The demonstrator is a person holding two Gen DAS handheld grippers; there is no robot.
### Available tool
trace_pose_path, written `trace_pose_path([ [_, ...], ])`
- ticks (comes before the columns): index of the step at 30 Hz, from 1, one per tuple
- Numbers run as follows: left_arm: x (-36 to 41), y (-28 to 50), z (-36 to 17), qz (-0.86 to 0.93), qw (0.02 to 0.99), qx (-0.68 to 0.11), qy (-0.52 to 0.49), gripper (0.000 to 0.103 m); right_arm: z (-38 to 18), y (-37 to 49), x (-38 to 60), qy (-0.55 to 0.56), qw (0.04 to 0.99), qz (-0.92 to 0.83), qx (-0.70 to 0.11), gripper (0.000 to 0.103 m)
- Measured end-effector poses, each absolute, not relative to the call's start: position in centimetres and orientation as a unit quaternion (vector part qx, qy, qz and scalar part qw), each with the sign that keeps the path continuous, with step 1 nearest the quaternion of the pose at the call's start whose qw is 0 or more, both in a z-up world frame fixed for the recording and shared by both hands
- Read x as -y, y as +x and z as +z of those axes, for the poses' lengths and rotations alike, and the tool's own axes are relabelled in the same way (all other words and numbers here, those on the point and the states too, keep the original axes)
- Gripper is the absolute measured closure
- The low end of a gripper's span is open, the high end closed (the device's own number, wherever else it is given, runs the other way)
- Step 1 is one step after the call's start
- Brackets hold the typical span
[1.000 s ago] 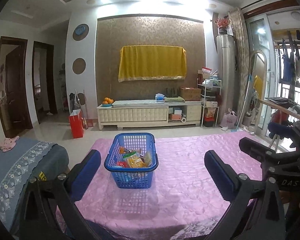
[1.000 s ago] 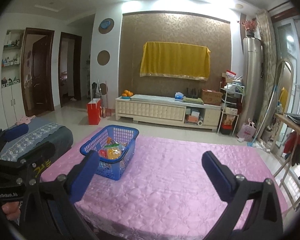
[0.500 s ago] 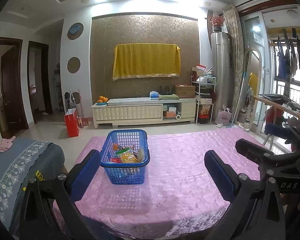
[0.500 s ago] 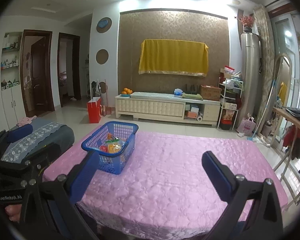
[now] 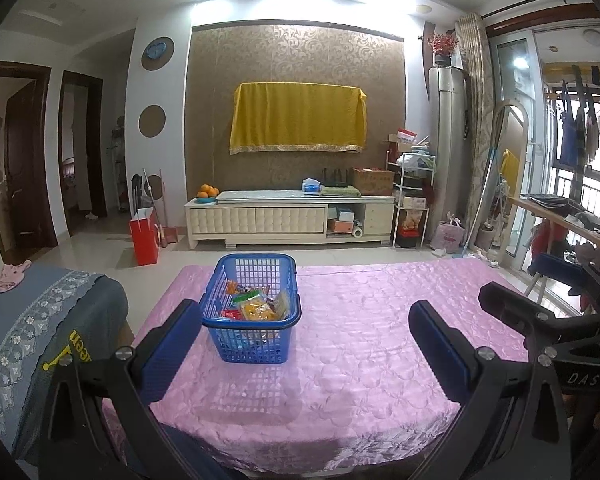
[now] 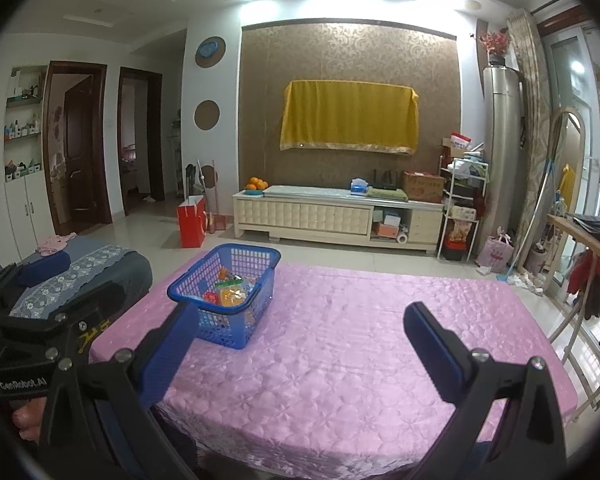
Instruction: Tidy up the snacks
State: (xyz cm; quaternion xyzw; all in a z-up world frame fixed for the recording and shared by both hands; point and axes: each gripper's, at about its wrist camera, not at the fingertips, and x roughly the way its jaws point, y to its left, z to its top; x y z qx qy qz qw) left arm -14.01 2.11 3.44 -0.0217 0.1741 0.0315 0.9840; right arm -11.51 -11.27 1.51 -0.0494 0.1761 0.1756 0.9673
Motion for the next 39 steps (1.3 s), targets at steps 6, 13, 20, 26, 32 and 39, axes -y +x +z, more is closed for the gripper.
trace_pose_path([
  [6,-2.02,-13.93,3.3,0.032,0.983,-0.177,-0.023,0.001,1.51,-11.5,11.29,-0.048,0.967,0.175,-0.176,0.0],
  [13,-1.75,-13.95,3.2,0.035,0.983,-0.179,-0.024,0.001,1.61,-11.55,10.92,-0.051,0.968,0.173,-0.177,0.0],
  [20,-1.69,-13.87,3.02,0.045,0.982,-0.183,-0.025,0.001,1.58,-11.73,11.02,-0.047,0.97,0.169,-0.166,0.0],
  [26,-1.45,-13.88,2.94,0.042,0.982,-0.185,-0.027,0.001,1.22,-11.39,10.82,-0.047,0.968,0.17,-0.18,0.0],
  [32,-1.26,-13.86,2.82,0.044,0.981,-0.186,-0.026,0.001,1.3,-11.59,10.81,-0.046,0.968,0.17,-0.181,0.0],
  [39,-1.2,-13.83,2.82,0.043,0.981,-0.187,-0.025,0.001,1.34,-11.59,10.83,-0.046,0.967,0.171,-0.181,0.0],
])
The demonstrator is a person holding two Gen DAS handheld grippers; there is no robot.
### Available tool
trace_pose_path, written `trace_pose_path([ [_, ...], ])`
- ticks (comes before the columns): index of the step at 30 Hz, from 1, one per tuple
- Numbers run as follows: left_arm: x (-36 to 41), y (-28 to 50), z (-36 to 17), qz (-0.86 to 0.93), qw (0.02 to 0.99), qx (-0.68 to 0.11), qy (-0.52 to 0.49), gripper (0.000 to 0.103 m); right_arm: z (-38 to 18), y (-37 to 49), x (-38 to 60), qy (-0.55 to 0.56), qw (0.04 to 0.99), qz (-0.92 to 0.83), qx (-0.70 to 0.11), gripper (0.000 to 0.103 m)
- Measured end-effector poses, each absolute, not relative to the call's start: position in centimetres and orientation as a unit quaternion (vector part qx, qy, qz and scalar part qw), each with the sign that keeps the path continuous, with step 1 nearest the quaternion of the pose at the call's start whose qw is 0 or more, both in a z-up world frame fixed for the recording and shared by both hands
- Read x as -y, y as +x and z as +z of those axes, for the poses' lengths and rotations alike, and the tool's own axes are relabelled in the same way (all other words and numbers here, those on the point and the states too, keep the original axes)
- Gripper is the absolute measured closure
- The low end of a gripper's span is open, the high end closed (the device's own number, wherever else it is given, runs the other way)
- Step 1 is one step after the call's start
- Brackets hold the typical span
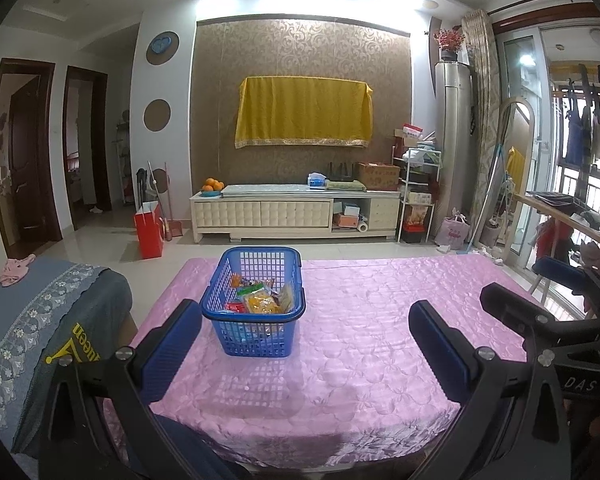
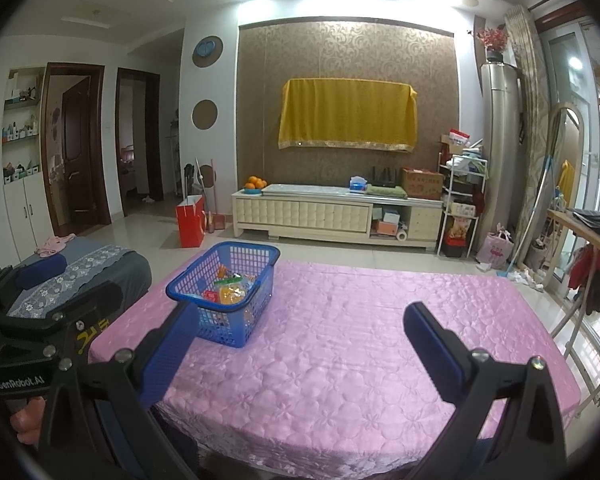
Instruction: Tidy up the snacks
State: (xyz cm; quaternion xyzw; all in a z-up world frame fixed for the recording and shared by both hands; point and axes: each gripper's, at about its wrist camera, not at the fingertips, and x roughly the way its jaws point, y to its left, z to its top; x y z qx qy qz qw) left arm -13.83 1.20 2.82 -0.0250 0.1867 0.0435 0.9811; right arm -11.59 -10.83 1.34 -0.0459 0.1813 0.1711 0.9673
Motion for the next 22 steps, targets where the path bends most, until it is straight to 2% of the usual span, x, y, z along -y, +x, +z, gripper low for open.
trace_pose_path([
  [22,-1.06,-14.03,2.82,0.039,0.982,-0.185,-0.026,0.001,1.59,-11.83,10.96,-0.044,0.967,0.171,-0.185,0.0],
])
